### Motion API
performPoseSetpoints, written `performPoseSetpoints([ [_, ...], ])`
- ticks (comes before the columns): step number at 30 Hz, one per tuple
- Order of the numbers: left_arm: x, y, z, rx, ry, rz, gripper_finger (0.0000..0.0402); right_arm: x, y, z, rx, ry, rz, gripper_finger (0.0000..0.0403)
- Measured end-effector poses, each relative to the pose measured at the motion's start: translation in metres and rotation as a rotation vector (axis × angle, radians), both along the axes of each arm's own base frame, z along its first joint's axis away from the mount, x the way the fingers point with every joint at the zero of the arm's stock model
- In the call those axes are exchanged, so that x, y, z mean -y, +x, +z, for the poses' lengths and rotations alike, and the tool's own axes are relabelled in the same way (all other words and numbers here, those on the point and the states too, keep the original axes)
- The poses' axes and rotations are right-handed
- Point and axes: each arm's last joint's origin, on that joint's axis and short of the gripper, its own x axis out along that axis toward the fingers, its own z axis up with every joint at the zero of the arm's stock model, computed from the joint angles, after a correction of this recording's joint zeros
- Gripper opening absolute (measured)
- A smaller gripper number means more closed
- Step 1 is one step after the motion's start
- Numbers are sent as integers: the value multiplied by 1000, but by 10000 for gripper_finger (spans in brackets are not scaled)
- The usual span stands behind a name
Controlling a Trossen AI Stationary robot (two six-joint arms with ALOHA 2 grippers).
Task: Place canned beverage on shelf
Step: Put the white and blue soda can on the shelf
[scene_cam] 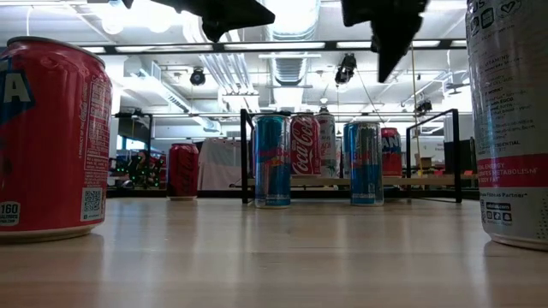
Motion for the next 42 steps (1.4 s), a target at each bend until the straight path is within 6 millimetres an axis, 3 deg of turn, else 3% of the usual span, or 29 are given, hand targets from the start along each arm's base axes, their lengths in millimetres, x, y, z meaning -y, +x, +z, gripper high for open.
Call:
performPoseSetpoints([
  [10, 0, 0, 0, 0, -4, 1, 0, -4, -2, -1, -28, 61, 26, 9],
  [22, 0, 0, -1, -7, -8, 1, 0, -4, -3, -1, -51, -18, 280, 9],
  [30, 0, 0, -1, -8, -8, 2, 0, -1, -2, -1, -57, -97, 268, 15],
  [35, 0, 0, -1, -8, -8, 1, 0, -1, -1, -1, -40, -80, 206, 71],
  [42, 0, 0, -1, -8, -7, 1, 0, 1, 0, 0, -31, -122, 148, 208],
])
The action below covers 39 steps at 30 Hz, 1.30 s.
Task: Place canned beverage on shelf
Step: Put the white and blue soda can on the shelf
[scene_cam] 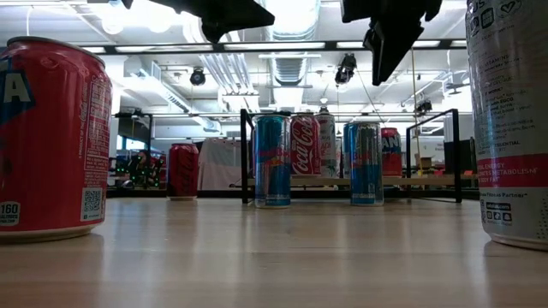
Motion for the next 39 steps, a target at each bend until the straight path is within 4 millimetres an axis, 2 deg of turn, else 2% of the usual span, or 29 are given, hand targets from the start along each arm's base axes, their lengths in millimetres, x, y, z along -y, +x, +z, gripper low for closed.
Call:
performPoseSetpoints([
  [6, 0, 0, -1, -8, 0, 0, 0, 2, 2, 1, -14, -100, 139, 305],
  [11, 0, 0, -2, -16, 0, 0, 0, 5, 6, -1, 4, -125, 197, 346],
  [24, 0, 0, -2, -23, 0, 0, 0, 41, 4, -5, 33, -47, 63, 350],
  [34, 0, 0, -2, -23, 8, -1, 0, 57, 1, -37, 2, -3, 55, 350],
  [39, 0, 0, -2, -21, 17, -2, 0, 61, 1, -44, 23, 29, 44, 350],
])
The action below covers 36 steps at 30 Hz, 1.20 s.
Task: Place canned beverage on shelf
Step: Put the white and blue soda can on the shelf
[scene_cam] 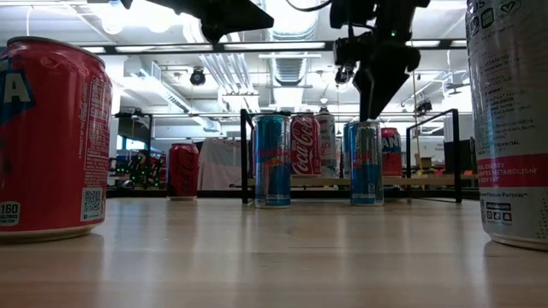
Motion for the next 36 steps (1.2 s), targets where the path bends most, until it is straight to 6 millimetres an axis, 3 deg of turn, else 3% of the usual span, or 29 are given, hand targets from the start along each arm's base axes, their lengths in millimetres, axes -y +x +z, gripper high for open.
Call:
performPoseSetpoints([
  [22, 0, 0, 0, -2, 1, 0, 0, 9, 3, -32, 71, -1, -52, 344],
  [26, 0, 0, 0, -3, 1, 0, 0, 9, 2, -32, 74, 5, -70, 315],
  [32, 0, 0, 0, -3, 2, 0, 0, 9, 2, -32, 74, 7, -74, 233],
  [36, 0, 0, 0, -3, 1, 0, 0, 9, 2, -32, 73, 4, -64, 225],
])
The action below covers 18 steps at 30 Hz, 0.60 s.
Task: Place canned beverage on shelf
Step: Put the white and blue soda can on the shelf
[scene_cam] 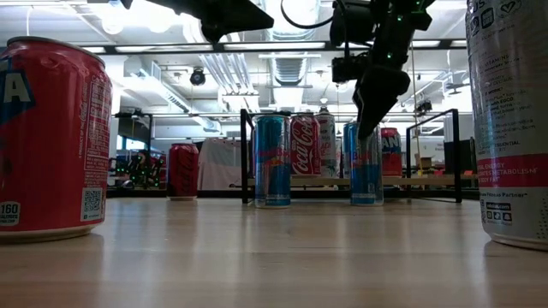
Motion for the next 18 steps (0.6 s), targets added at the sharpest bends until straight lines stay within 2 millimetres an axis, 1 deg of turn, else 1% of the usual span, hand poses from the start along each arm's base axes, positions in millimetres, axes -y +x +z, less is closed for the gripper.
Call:
performPoseSetpoints([
  [10, 0, 0, 0, 0, 2, -1, 0, 0, -1, 3, -17, 4, -1, 225],
  [18, 0, 0, 0, -1, 5, -1, 0, -1, -1, 29, -21, 14, 13, 228],
])
